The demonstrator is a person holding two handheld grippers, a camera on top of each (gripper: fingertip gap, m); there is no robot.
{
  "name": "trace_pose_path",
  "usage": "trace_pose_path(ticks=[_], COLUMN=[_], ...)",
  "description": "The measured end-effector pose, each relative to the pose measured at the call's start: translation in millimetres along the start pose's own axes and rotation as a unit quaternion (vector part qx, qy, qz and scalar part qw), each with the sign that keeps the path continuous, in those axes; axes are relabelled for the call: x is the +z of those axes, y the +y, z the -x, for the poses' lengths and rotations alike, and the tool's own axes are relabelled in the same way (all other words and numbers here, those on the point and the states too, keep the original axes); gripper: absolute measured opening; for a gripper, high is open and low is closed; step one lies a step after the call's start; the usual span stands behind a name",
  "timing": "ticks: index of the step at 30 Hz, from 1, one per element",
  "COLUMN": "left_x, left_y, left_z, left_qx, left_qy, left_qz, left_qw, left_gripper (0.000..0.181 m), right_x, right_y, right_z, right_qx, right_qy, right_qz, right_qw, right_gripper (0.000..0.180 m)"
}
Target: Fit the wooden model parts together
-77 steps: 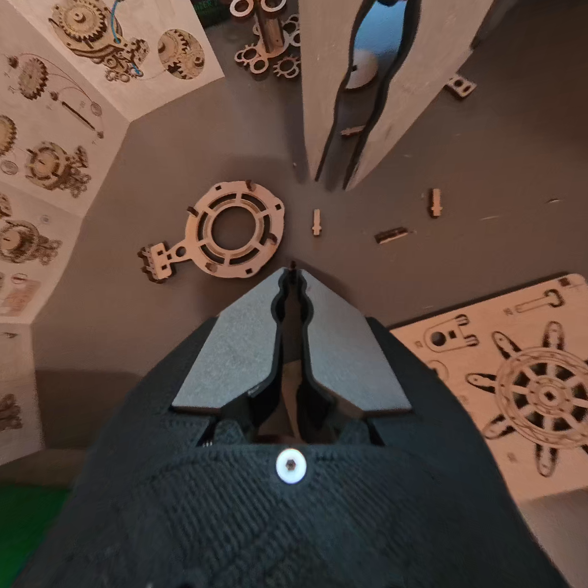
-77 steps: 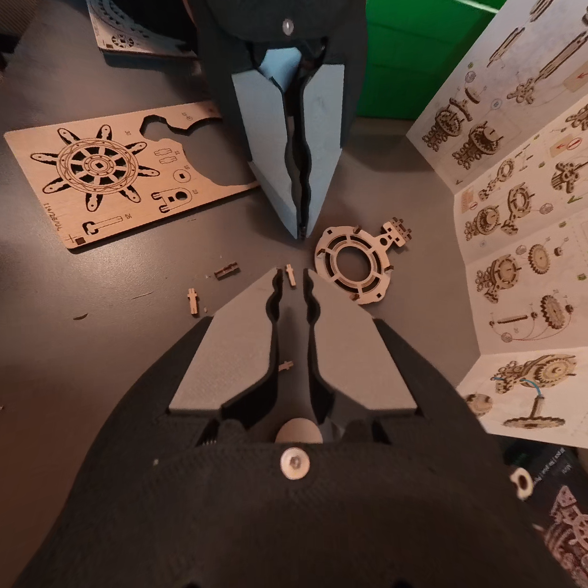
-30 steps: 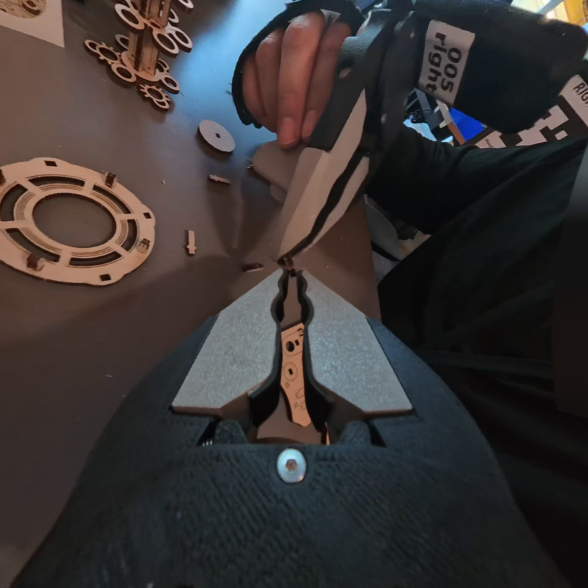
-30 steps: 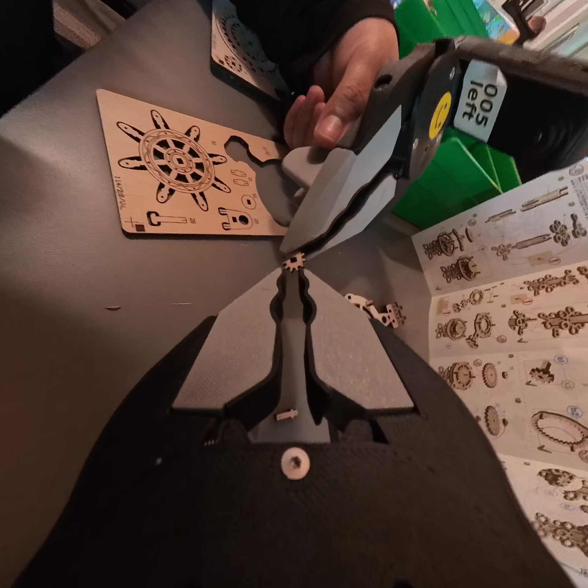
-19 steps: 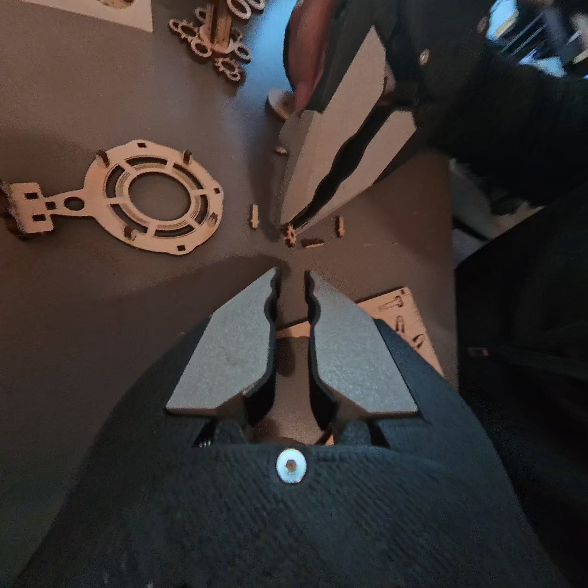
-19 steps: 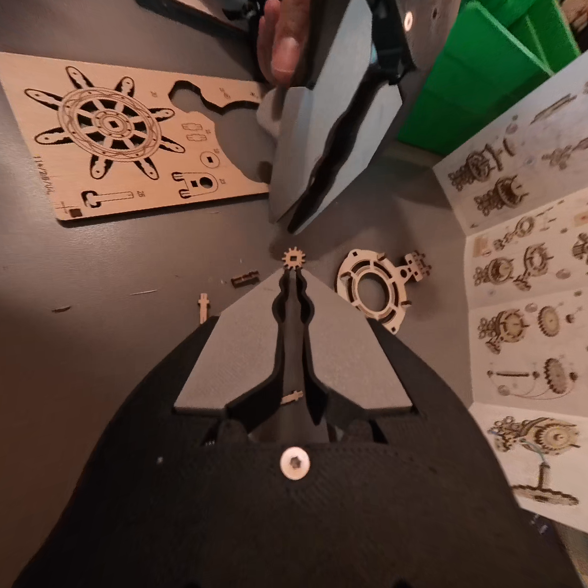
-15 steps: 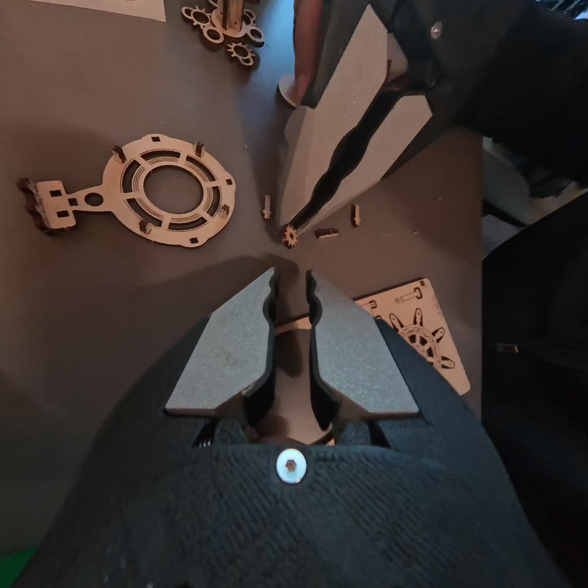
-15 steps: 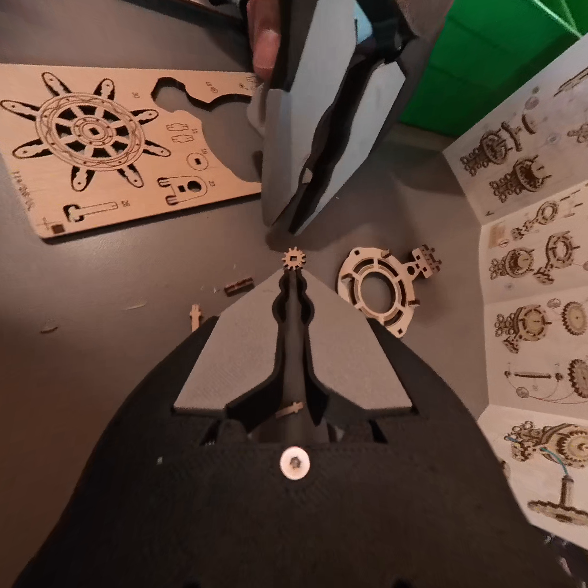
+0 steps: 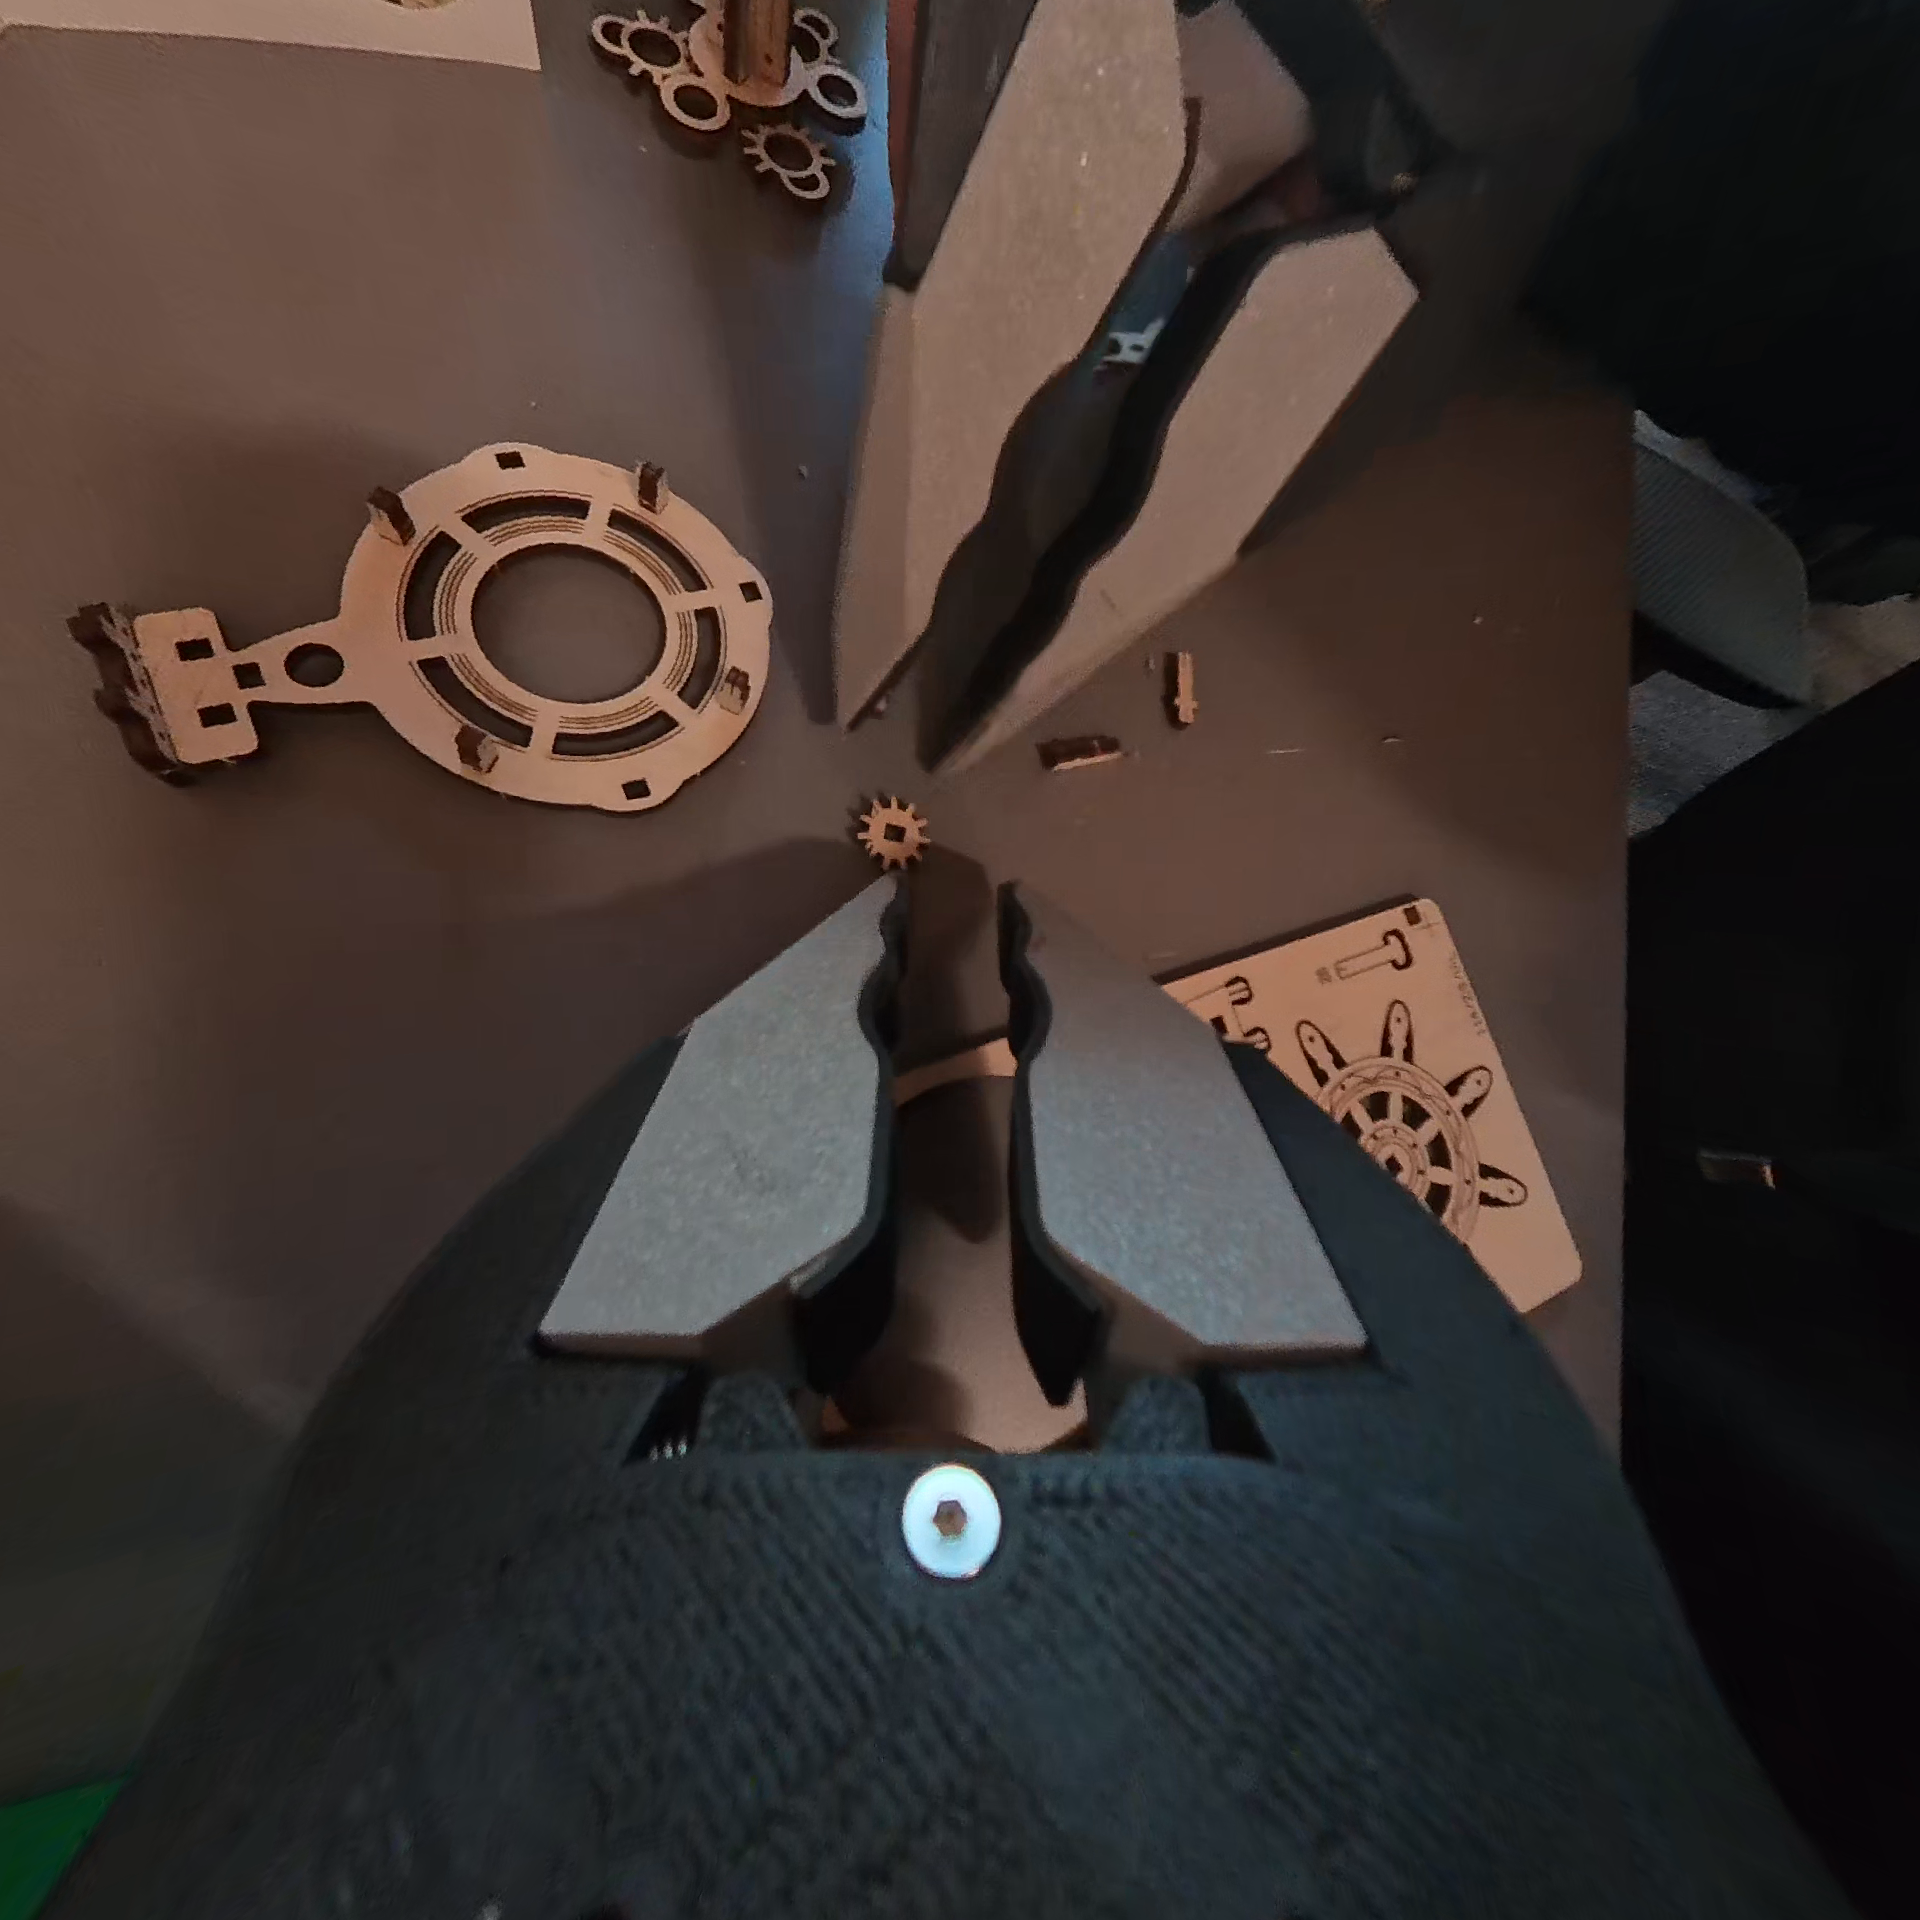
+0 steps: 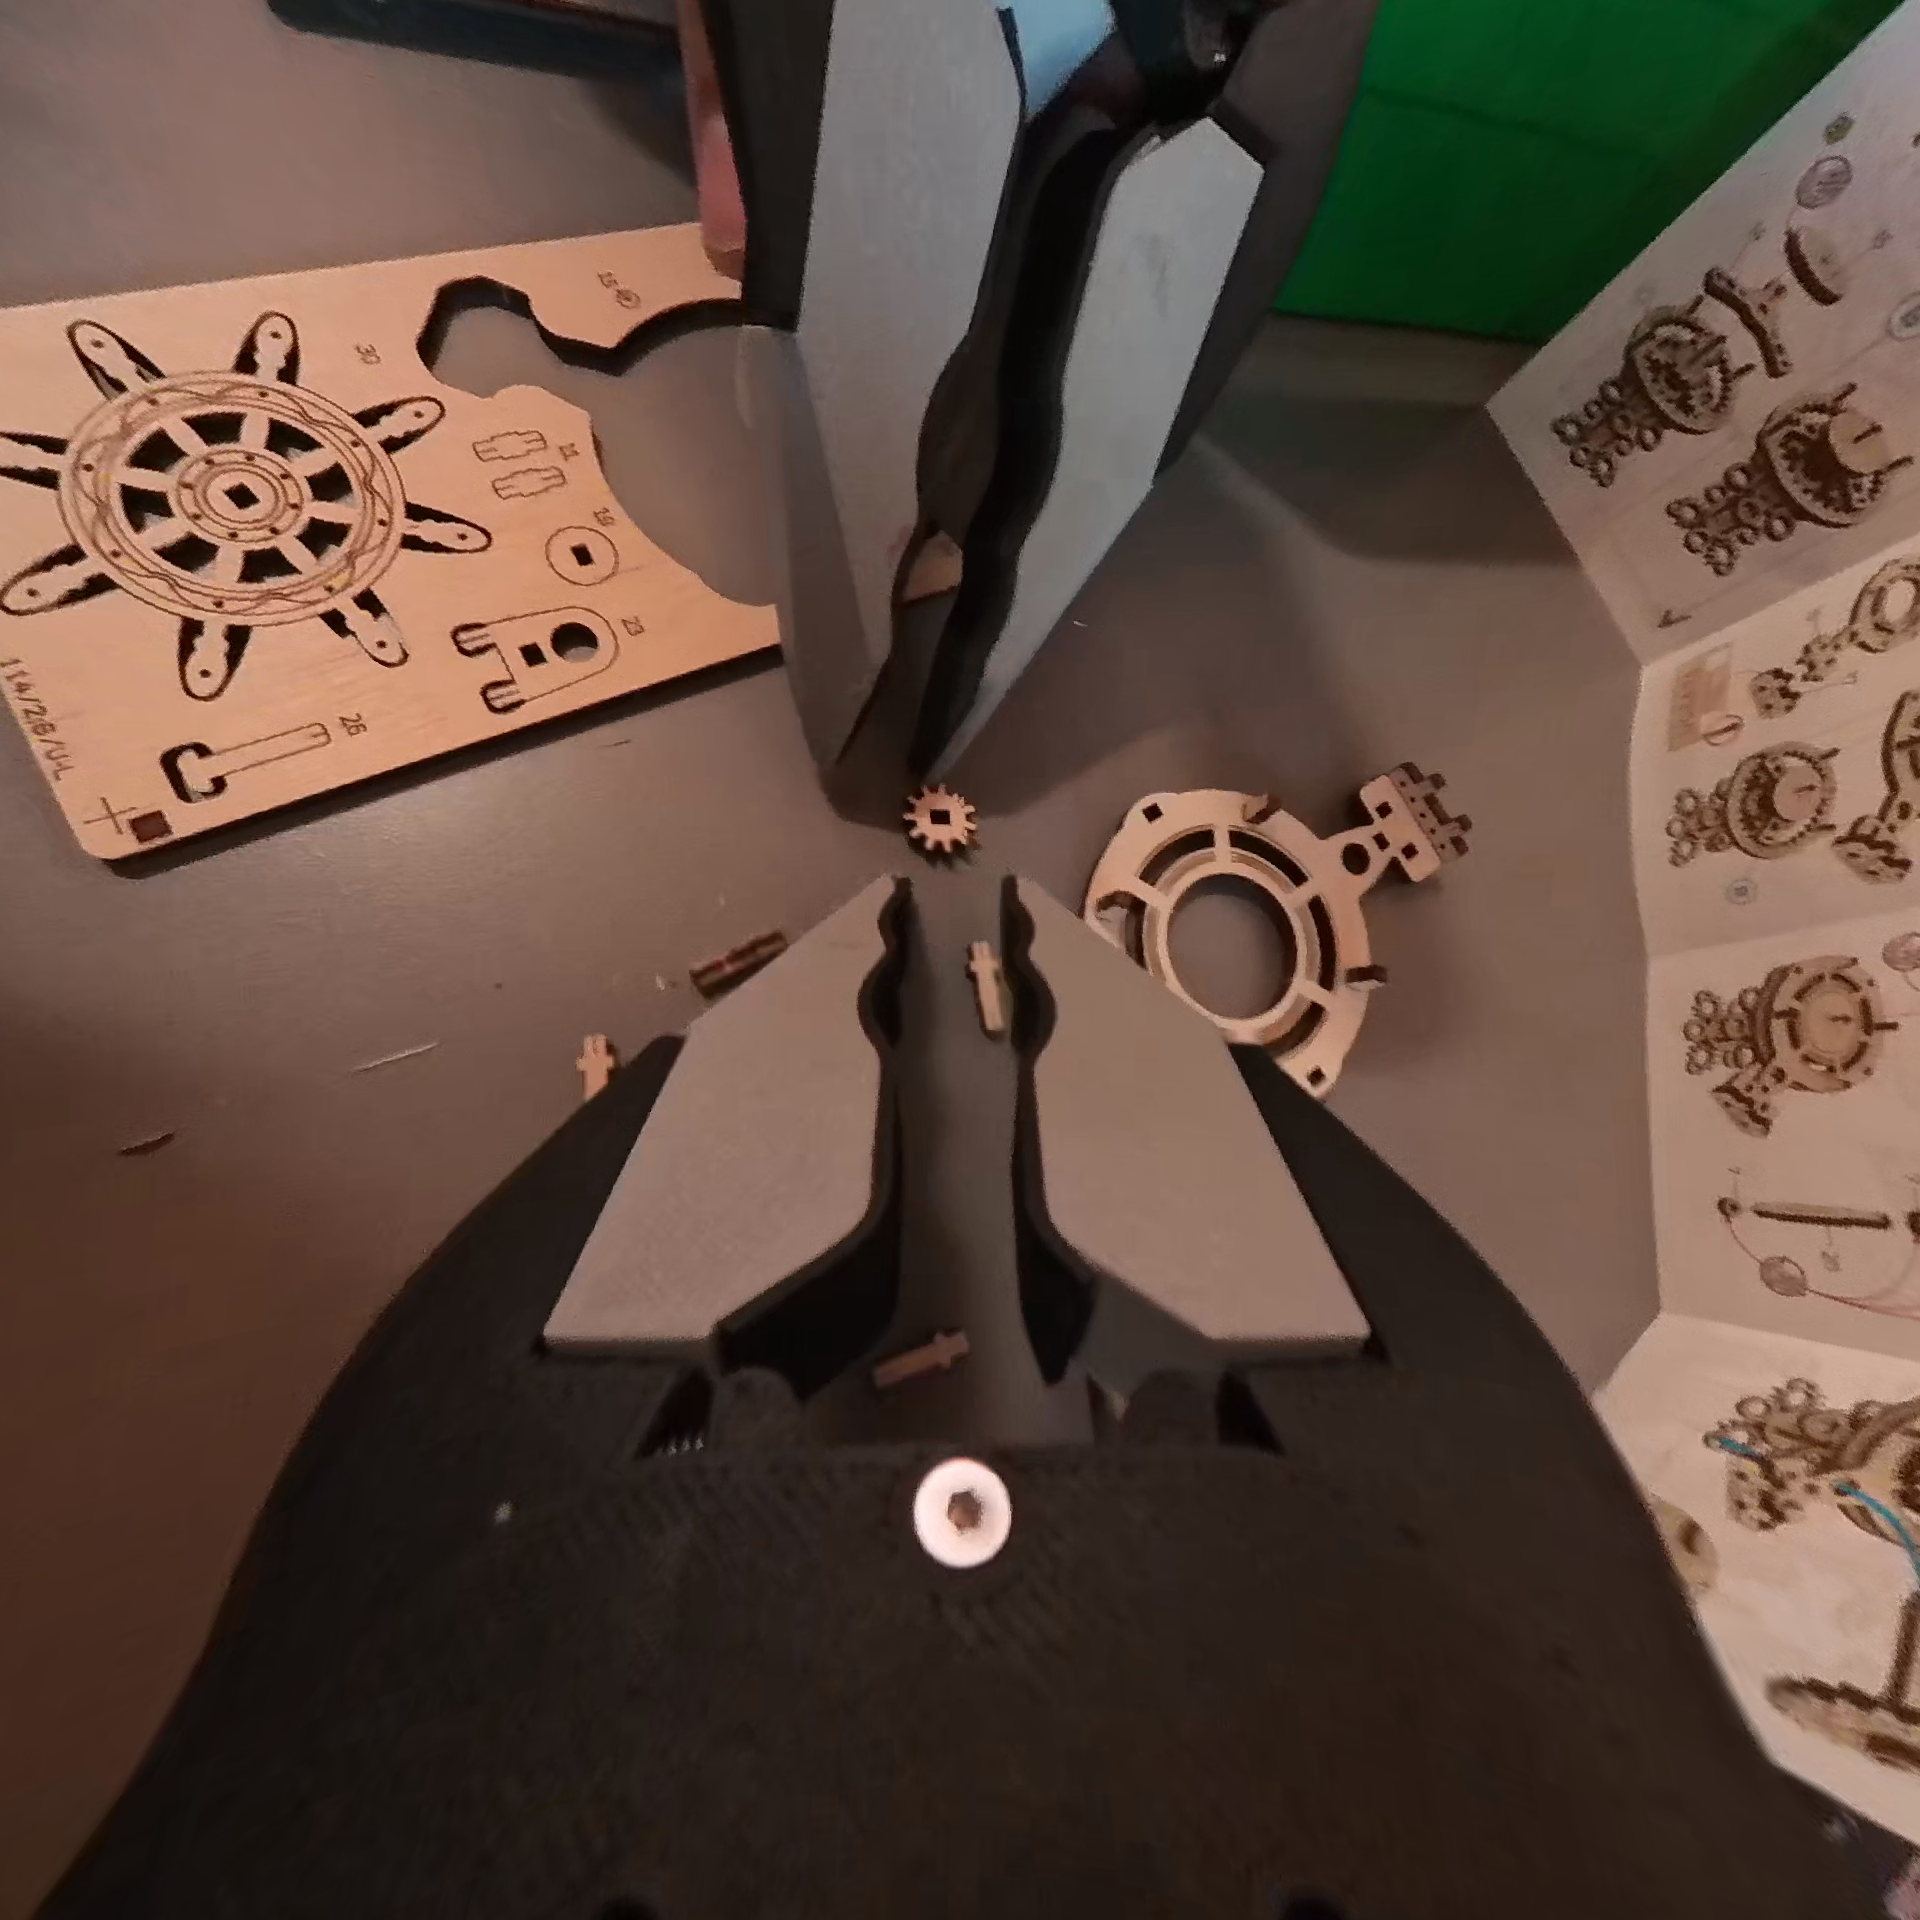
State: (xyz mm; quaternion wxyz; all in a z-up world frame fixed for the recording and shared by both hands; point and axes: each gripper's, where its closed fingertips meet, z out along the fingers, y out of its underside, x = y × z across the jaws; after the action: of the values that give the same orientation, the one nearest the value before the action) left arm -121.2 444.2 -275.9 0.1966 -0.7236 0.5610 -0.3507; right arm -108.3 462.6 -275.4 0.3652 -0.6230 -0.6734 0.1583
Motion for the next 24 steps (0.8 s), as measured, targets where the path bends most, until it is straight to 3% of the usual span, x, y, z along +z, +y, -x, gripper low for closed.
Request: trace_pose_path(ticks=[7,18,21,24], left_x=[-10.6,-11.2,-14.7,-21.5], left_y=[-2.9,-6.5,-12.0,-25.7], left_z=[2.6,9.1,12.7,9.2], left_qx=[0.000,0.021,0.043,0.086], left_qy=[-0.002,-0.042,-0.063,-0.081], left_qz=[-0.008,-0.011,-0.023,-0.057], left_qw=[1.000,0.999,0.997,0.991], left_gripper=[0.014,0.014,0.015,0.016], right_x=[-22.0,-9.2,-19.2,-44.6], right_y=[17.9,17.2,-1.2,-34.6], right_z=[-12.6,-8.8,-8.9,-1.5], right_qx=[0.022,0.008,0.024,0.052], right_qy=[0.015,0.000,-0.009,-0.060], right_qz=[0.011,0.016,-0.056,-0.189], right_qw=[1.000,1.000,0.998,0.979], right_gripper=[0.009,0.000,0.000,0.000])
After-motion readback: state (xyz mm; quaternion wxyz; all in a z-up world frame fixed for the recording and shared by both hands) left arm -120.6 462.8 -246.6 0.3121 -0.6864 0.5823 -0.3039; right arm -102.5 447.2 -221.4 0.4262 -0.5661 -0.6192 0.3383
